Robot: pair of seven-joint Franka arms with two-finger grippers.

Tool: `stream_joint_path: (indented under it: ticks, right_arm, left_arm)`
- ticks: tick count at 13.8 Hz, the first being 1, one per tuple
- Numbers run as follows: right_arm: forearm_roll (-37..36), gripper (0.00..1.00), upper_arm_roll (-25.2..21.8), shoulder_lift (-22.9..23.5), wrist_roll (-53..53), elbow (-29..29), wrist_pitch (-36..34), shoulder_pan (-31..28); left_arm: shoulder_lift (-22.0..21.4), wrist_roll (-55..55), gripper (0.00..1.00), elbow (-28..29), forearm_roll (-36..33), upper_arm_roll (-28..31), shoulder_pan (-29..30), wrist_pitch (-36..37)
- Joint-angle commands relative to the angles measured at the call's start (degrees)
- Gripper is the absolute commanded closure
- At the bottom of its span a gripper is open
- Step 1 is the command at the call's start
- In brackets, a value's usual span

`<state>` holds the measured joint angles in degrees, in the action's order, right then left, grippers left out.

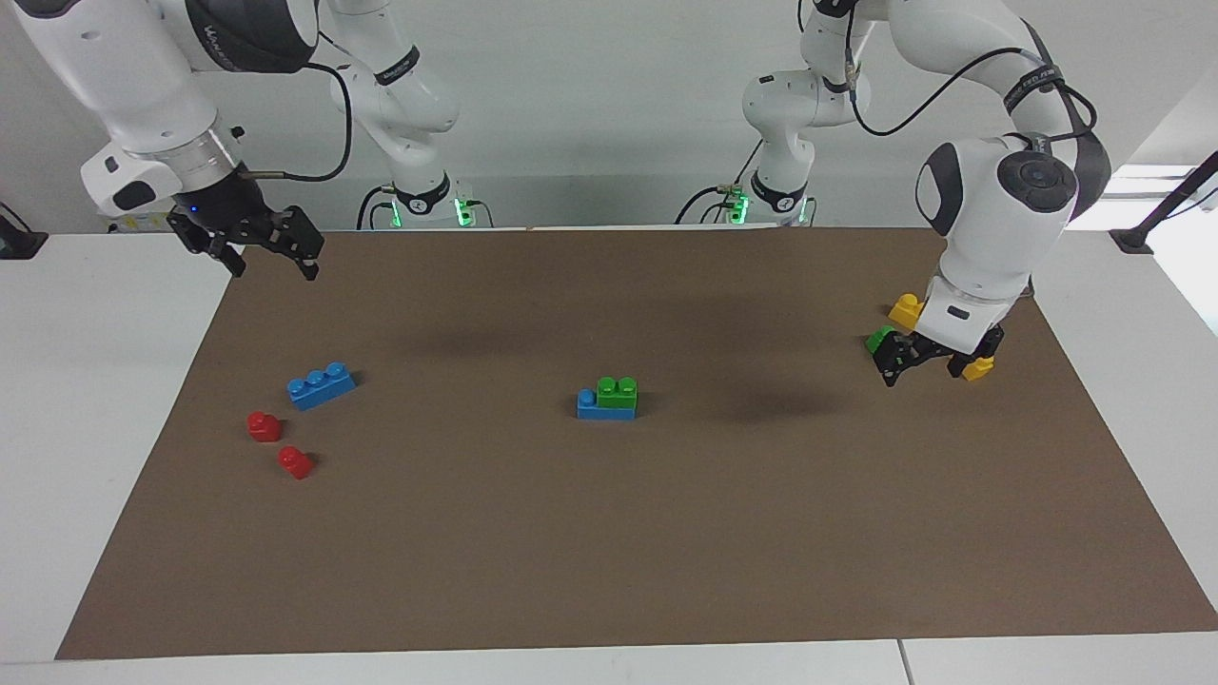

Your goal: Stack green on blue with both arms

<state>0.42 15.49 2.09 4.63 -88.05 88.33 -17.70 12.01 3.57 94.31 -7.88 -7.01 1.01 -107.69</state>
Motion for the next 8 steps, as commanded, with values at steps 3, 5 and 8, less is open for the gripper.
stream_joint_path:
  ticks: [3,5,8]
  right_arm:
    - [-1.13,0.0,0.16,-1.39,-1.03,-2.21,-0.36,-0.93]
    - [-2.88,0.0,-0.02,-1.39,-1.29,-2.04,-0.27,-1.02]
    - [-3.41,0.0,0.07,-1.39,-1.73,-2.12,-0.27,-0.93]
  left_arm:
    - [-3.47,-6.04,0.0,-2.82,2.32,-0.29,0.22,8.18]
    - [-6.02,1.99,0.0,-2.46,9.6,0.15,0.84,9.33]
    - [-8.14,7.41,0.0,-2.38,9.72,0.15,0.4,12.22]
